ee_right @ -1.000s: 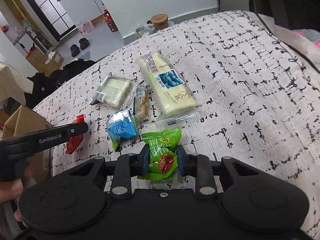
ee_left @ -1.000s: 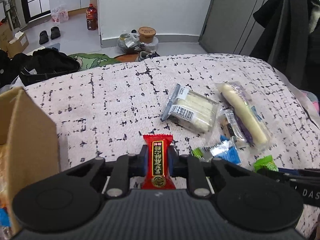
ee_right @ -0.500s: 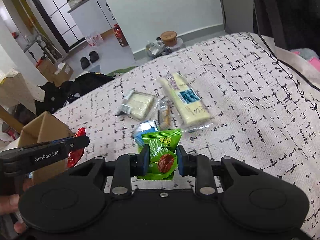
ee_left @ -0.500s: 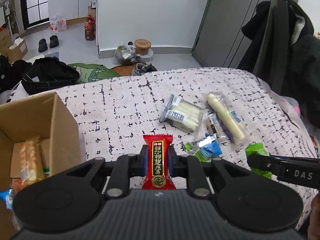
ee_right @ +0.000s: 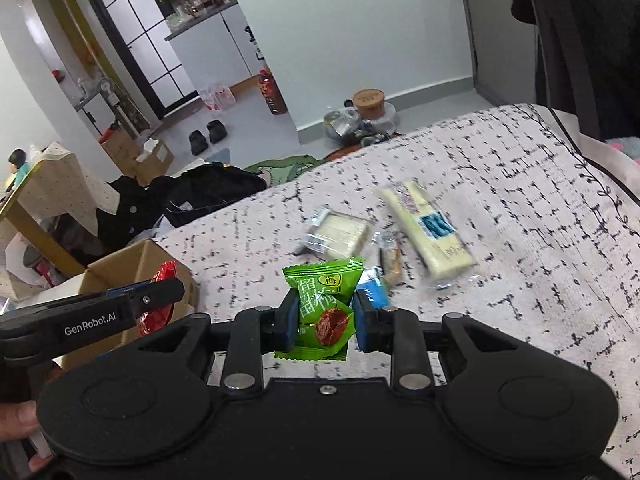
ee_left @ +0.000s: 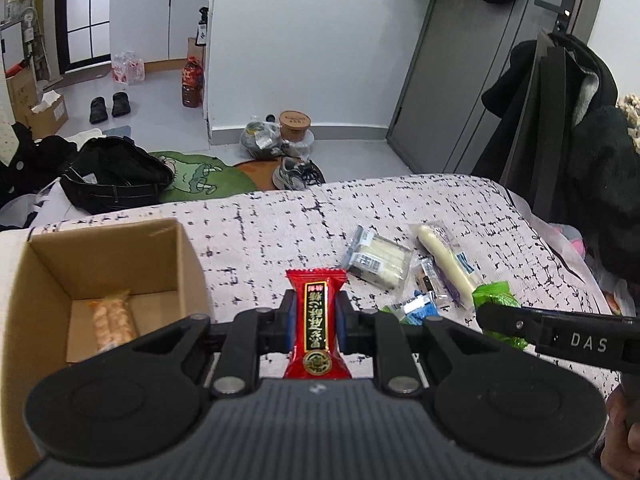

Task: Organize snacks
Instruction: 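Carry both snacks over the box and open both tools to drop them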

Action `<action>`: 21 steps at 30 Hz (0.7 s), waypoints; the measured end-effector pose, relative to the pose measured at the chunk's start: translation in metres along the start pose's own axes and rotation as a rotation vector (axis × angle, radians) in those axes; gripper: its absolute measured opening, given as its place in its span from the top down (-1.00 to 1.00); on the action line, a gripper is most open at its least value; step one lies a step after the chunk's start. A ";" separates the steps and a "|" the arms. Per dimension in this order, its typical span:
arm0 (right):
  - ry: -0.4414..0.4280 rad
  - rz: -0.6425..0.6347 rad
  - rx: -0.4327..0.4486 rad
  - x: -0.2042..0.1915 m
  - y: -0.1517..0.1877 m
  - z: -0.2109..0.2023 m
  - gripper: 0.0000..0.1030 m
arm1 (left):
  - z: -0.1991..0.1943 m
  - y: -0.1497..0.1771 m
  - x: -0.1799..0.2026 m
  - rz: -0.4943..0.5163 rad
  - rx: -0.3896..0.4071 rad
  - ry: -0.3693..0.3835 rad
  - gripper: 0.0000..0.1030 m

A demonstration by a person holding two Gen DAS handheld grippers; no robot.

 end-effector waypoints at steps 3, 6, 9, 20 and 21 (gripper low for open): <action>-0.013 -0.007 0.008 -0.009 -0.001 -0.001 0.48 | -0.008 -0.001 -0.006 -0.008 0.009 -0.005 0.65; -0.027 -0.015 0.015 -0.019 -0.001 -0.002 0.48 | -0.015 -0.001 -0.013 -0.019 0.019 -0.012 0.65; -0.042 -0.021 0.018 -0.028 -0.001 -0.003 0.48 | -0.022 -0.001 -0.020 -0.034 0.025 -0.019 0.65; -0.108 -0.072 0.022 -0.067 0.001 0.000 0.48 | -0.041 -0.001 -0.049 -0.085 0.048 -0.068 0.65; -0.114 -0.074 0.021 -0.071 0.001 0.002 0.48 | -0.043 -0.001 -0.052 -0.086 0.052 -0.074 0.65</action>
Point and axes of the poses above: each gripper's, at about its wrist camera, not at the fingertips, and z roughly the way its jaws point, x to its right, y to its underside, the point moved 6 cm from there along z, roughly the way its jaws point, and after that the axes turned 5 degrees about x, right-handed, at the moved point
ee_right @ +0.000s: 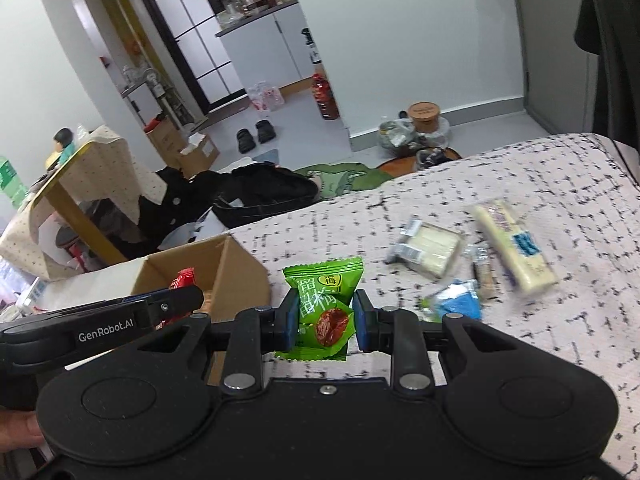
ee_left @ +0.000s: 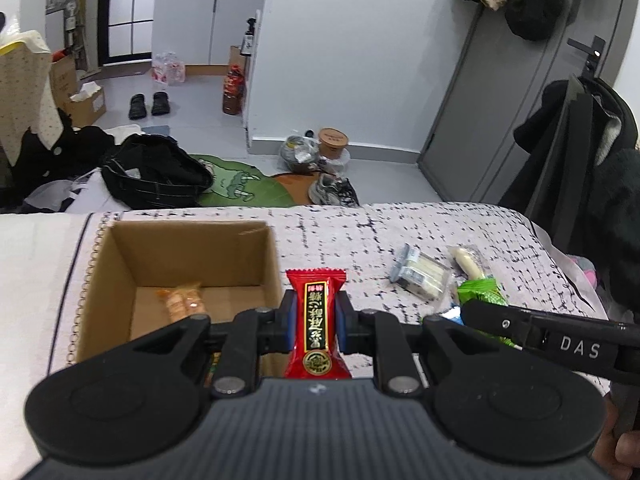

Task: Organize snacks
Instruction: 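Carry both snacks over the box and open both tools to drop them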

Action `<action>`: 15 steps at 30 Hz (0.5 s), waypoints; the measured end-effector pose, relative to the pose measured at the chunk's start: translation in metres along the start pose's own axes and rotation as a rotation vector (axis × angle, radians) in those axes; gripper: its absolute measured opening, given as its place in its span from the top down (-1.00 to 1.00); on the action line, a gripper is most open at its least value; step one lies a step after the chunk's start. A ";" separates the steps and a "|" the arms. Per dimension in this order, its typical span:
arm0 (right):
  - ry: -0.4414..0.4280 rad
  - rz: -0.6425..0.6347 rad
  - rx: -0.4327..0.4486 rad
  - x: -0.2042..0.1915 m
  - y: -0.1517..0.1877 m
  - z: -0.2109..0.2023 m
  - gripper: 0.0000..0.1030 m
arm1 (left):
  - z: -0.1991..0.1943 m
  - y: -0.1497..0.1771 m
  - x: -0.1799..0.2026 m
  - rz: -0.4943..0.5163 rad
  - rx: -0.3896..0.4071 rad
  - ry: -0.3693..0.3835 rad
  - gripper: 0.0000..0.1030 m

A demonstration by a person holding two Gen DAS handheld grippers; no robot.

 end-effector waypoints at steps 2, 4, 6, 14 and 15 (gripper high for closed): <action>-0.016 -0.003 -0.003 -0.008 0.000 0.004 0.48 | -0.004 -0.001 -0.008 -0.004 0.007 -0.014 0.65; -0.032 -0.009 -0.006 -0.017 0.001 0.007 0.48 | -0.007 -0.002 -0.017 -0.010 0.010 -0.029 0.65; -0.049 -0.013 -0.010 -0.026 0.001 0.011 0.48 | -0.009 -0.003 -0.027 -0.019 0.012 -0.048 0.65; -0.115 -0.028 -0.039 -0.057 0.002 0.028 0.48 | -0.011 -0.001 -0.061 -0.064 0.004 -0.107 0.65; -0.122 -0.033 -0.042 -0.061 0.002 0.029 0.48 | -0.011 -0.001 -0.064 -0.070 0.002 -0.112 0.65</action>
Point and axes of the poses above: each gripper's, at about its wrist camera, not at the fingertips, and z roughly the way its jaws point, x to its right, y to its underside, the point moved 6 cm from there along z, roughly the way its jaws point, and after that the axes turned 5 degrees about x, right-handed, at the moved point
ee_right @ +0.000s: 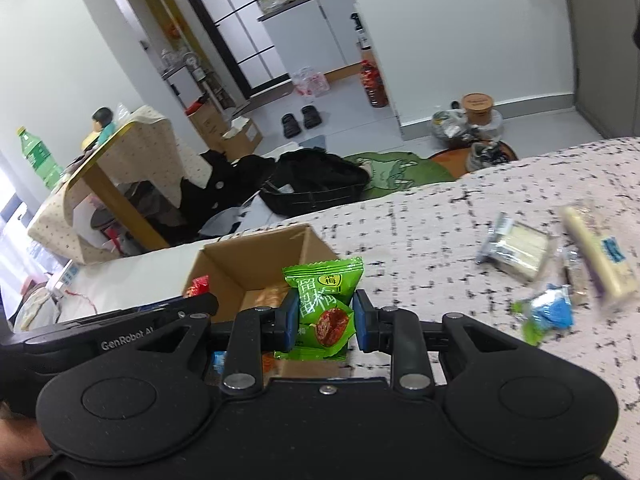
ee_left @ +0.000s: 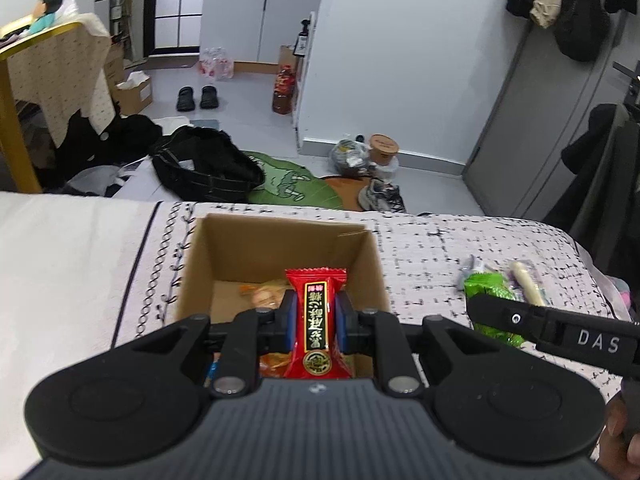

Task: Organize snacks
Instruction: 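Carry both snacks over the box and open both tools to drop them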

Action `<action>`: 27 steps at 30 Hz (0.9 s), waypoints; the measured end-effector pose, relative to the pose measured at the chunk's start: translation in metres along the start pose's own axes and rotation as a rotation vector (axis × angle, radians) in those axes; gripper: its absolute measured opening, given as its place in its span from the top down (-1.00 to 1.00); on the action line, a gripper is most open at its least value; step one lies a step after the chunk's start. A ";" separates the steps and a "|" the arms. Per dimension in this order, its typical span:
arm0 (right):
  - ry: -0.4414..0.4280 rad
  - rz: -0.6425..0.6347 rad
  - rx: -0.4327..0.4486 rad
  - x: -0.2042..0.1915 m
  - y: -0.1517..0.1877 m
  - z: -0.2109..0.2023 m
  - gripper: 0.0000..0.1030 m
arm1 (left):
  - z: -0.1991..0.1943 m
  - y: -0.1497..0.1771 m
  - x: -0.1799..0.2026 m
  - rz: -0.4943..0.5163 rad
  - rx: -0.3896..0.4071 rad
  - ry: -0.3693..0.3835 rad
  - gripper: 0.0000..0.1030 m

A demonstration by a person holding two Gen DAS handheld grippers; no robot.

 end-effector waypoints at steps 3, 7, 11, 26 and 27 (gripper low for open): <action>-0.019 -0.013 -0.011 -0.010 0.001 0.006 0.48 | 0.001 0.003 -0.009 -0.025 -0.011 -0.014 0.65; -0.044 -0.023 -0.028 -0.023 0.005 0.010 0.48 | 0.004 0.010 -0.019 -0.063 -0.038 -0.020 0.64; -0.067 -0.029 -0.046 -0.033 0.010 0.013 0.47 | 0.004 0.018 -0.024 -0.092 -0.068 -0.030 0.57; -0.115 -0.024 -0.071 -0.039 0.020 -0.001 0.04 | -0.014 0.021 -0.045 -0.166 -0.034 -0.096 -0.17; -0.108 -0.018 -0.067 -0.034 0.019 -0.002 0.04 | -0.014 0.021 -0.044 -0.164 -0.035 -0.095 -0.22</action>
Point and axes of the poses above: each gripper's, at about its wrist camera, not at the fingertips, and z roughly the way its jaws point, x to its right, y to its underside, the point moved 6 cm from there along z, roughly the way its jaws point, and after that the axes turned 5 degrees about x, right-handed, at the moved point
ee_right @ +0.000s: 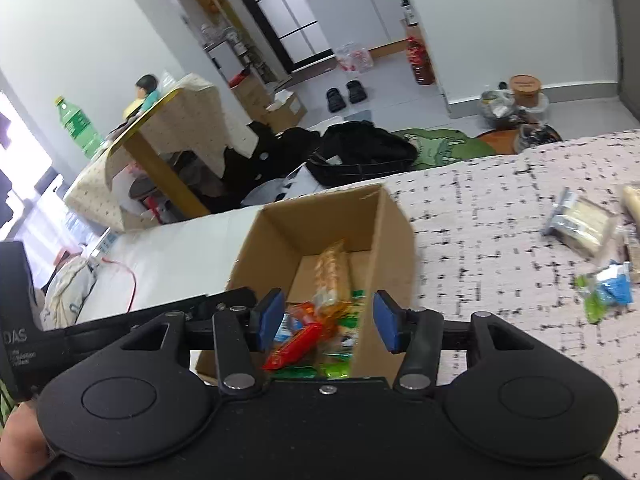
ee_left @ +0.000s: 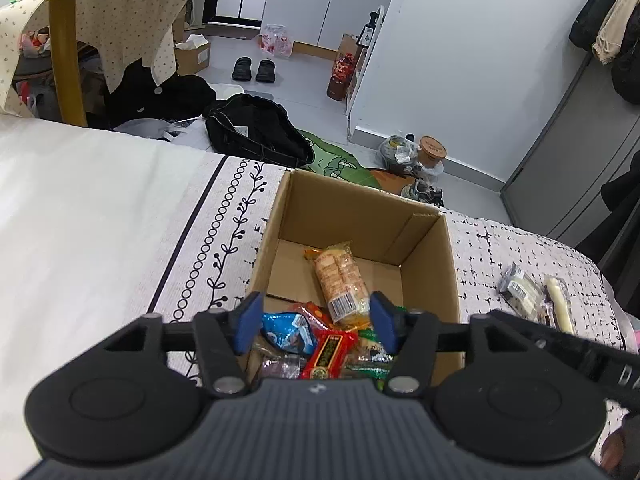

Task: Organize snacks
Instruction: 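Carry both snacks over the box and open both tools to drop them, then move both tools back toward the remaining snacks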

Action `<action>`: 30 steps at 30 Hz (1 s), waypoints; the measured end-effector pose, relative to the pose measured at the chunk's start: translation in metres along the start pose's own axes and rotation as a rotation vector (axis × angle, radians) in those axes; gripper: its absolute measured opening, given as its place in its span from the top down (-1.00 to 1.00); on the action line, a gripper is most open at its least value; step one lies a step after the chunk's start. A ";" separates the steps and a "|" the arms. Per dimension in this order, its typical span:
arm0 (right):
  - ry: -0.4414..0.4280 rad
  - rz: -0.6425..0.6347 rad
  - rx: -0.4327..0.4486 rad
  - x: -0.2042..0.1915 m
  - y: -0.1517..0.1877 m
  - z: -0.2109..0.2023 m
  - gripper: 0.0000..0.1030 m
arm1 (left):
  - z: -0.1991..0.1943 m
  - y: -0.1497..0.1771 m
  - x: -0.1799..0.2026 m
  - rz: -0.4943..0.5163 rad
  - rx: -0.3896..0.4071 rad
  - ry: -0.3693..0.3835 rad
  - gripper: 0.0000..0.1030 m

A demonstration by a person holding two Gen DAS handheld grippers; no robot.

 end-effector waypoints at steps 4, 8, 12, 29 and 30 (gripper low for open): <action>0.041 0.031 0.009 0.020 0.001 -0.007 -0.03 | -0.002 0.003 0.007 0.016 0.001 0.004 -0.41; 0.072 0.046 0.016 0.036 0.005 -0.015 -0.09 | -0.002 0.006 0.014 0.031 -0.005 0.008 -0.51; 0.096 0.049 0.030 0.048 0.006 -0.026 -0.23 | -0.003 0.008 0.025 0.050 -0.003 0.034 -0.53; 0.153 0.067 0.088 0.088 0.001 -0.065 -0.82 | -0.005 0.017 0.067 0.169 -0.021 0.095 -0.87; 0.159 0.072 0.090 0.091 0.001 -0.067 -0.85 | -0.005 0.017 0.072 0.179 -0.019 0.107 -0.87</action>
Point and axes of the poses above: each gripper's, at about its wrist camera, not at the fingertips, and z roughly the way its jaws point, x to its right, y to its underside, the point moved 6 cm from there along z, roughly the way its jaws point, and after that the axes turned 5 degrees about x, right-handed, at the moved point
